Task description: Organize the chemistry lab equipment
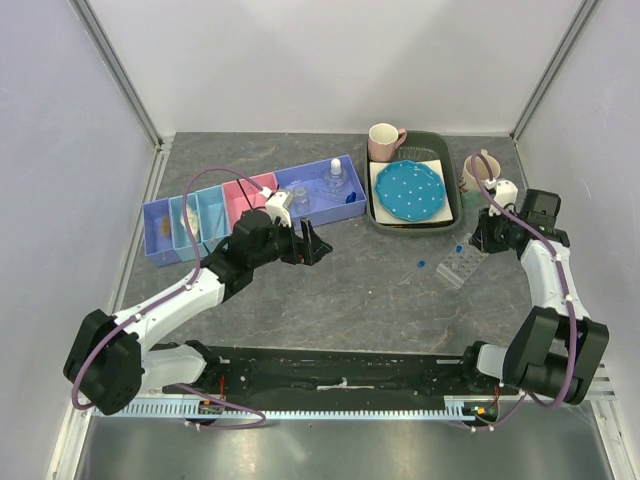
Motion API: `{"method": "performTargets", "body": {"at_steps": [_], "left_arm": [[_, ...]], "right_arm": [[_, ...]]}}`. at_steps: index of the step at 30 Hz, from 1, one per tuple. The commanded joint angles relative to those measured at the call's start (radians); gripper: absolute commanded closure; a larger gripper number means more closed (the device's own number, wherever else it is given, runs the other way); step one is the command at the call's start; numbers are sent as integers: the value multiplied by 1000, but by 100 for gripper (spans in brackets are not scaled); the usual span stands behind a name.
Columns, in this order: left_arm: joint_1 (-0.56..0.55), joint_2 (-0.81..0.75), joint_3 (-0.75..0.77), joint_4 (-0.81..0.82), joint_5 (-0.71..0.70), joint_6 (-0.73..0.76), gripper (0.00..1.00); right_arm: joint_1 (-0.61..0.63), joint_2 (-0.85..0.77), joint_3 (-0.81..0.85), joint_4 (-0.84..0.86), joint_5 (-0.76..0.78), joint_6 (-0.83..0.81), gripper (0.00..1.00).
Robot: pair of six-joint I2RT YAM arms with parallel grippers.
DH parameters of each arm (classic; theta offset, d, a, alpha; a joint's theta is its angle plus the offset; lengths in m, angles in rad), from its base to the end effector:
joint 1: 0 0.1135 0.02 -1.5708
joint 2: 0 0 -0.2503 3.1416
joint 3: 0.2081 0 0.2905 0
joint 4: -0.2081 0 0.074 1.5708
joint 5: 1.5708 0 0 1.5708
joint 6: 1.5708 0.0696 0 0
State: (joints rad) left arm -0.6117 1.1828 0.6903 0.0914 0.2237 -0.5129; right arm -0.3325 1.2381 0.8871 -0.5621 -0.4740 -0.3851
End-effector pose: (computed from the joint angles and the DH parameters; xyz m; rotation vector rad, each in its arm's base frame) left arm 0.2652 -0.2049 0.2083 0.2575 2.0719 -0.9328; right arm 0.3023 -0.0708 0.2011 -0.2563 2.3522 0.2507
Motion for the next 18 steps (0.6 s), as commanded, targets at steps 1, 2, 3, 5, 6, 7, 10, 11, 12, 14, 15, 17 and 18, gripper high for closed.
{"method": "performTargets", "body": {"at_steps": [1, 2, 3, 5, 6, 7, 10, 11, 12, 14, 15, 17, 18], "left_arm": [[9, -14, -5, 41, 17, -27, 13], [10, -15, -6, 39, 19, -26, 13], [12, -14, -8, 39, 19, -27, 13], [13, -9, -11, 41, 20, -29, 13], [13, -6, -11, 42, 23, -29, 13], [13, -3, -11, 48, 28, -32, 13], [15, 11, -6, 51, 34, -35, 13], [15, 14, -3, 53, 34, -33, 13], [13, 15, -3, 54, 34, -33, 13], [15, 17, -3, 57, 35, -33, 13], [15, 20, -3, 57, 36, -32, 13], [17, 21, -3, 59, 37, -33, 13], [17, 24, -3, 60, 42, -33, 12]], "right_arm": [[-5, 57, -19, 134, -41, 66, 80], [-5, 61, -20, 140, -46, 72, 80], [-5, 70, -26, 152, -46, 77, 80], [-5, 86, -34, 159, -43, 69, 80], [-5, 89, -36, 160, -44, 71, 80], [-5, 93, -39, 160, -46, 69, 79], [-5, 96, -56, 171, -38, 66, 79], [-5, 92, -62, 182, -35, 66, 79], [-7, 90, -74, 188, -32, 63, 79], [-5, 87, -83, 188, -31, 55, 78], [-7, 86, -91, 188, -31, 43, 78], [-5, 74, -102, 188, -29, 26, 77], [-5, 70, -117, 191, -31, 19, 76]]}}
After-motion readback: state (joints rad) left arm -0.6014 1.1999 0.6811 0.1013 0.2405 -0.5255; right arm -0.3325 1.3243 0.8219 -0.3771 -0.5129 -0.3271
